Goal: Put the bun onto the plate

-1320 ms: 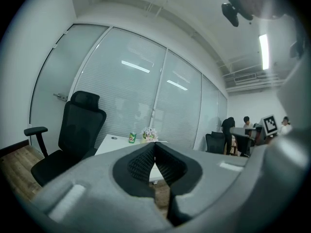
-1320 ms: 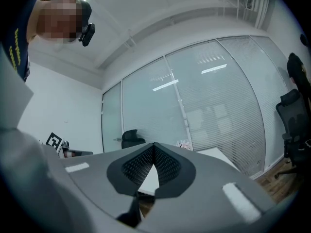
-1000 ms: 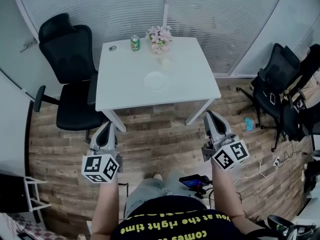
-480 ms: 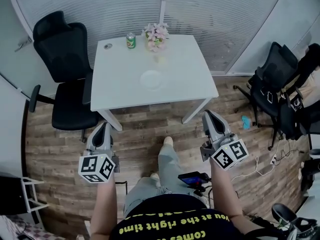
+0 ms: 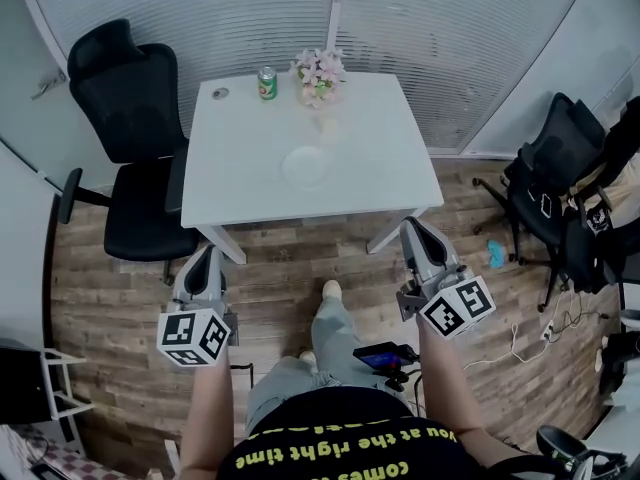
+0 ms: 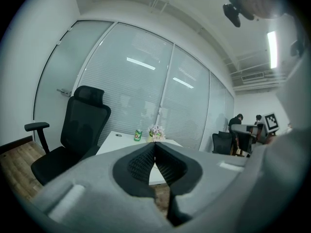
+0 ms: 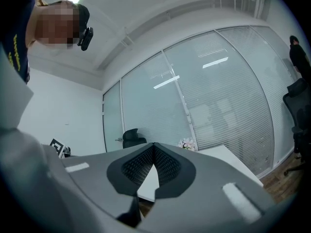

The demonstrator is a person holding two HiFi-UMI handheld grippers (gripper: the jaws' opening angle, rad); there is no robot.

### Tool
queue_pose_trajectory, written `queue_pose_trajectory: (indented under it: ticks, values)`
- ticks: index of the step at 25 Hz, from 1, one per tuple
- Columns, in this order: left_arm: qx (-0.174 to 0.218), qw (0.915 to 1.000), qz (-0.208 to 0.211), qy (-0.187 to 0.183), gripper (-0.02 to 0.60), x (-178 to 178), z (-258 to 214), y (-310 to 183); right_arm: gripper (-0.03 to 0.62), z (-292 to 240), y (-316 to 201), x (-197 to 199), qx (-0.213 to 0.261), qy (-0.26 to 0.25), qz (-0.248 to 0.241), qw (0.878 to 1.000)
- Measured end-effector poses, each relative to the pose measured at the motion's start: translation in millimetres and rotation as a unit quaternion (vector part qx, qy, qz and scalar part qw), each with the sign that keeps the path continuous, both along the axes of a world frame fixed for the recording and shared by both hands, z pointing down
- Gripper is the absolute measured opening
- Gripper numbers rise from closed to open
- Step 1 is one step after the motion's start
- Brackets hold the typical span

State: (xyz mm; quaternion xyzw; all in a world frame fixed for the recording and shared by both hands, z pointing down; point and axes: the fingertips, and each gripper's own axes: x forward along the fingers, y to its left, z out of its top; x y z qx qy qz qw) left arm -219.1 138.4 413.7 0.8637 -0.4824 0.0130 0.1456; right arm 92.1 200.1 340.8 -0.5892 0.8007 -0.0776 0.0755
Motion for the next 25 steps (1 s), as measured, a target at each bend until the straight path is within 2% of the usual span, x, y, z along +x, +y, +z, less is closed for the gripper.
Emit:
queue_pose_trajectory:
  ticks: [25]
  values:
    - [0.0, 0.9993, -0.038, -0.004, 0.002, 73, -10, -132, 0.006, -6, -162, 70, -0.005, 0.0, -0.058, 0.998]
